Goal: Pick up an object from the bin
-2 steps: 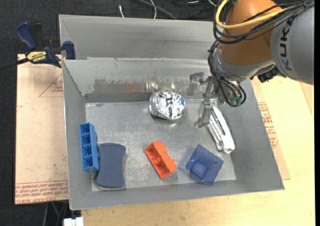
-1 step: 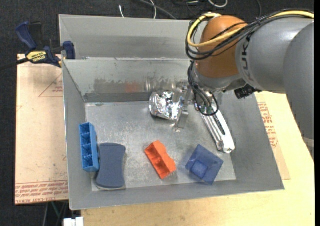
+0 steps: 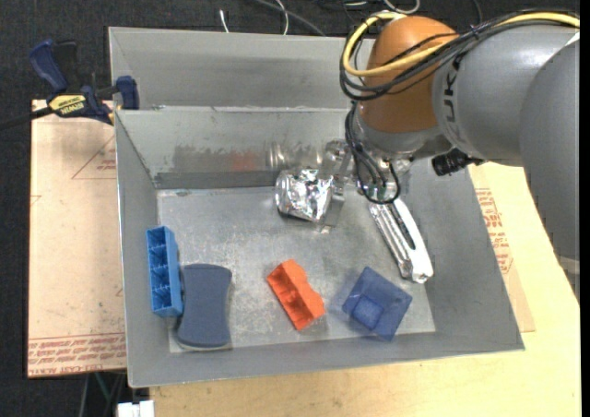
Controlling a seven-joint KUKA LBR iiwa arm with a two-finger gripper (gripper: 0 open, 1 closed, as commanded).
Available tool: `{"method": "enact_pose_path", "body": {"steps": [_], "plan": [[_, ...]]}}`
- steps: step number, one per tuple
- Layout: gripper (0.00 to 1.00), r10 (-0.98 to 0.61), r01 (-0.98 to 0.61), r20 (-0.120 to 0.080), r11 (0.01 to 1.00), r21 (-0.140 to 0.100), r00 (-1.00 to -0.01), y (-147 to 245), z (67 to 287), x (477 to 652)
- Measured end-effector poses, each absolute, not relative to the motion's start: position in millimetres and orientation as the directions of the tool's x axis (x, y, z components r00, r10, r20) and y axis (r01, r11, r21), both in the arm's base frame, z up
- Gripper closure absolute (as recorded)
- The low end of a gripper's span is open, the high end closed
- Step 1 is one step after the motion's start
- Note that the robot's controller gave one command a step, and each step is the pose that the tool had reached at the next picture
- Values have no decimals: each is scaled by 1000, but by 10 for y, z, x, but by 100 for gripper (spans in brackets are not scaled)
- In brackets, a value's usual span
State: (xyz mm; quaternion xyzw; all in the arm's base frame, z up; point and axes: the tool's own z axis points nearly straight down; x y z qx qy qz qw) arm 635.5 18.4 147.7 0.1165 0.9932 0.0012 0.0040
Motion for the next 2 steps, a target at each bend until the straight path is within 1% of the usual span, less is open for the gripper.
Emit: {"method": "enact_pose_path", "body": {"steps": [1,2], "plan": [[0,233,233,1,972,3,-972,289,1076,6230],[0,427,427,-23,904,15,-904,290,741,6276]]}}
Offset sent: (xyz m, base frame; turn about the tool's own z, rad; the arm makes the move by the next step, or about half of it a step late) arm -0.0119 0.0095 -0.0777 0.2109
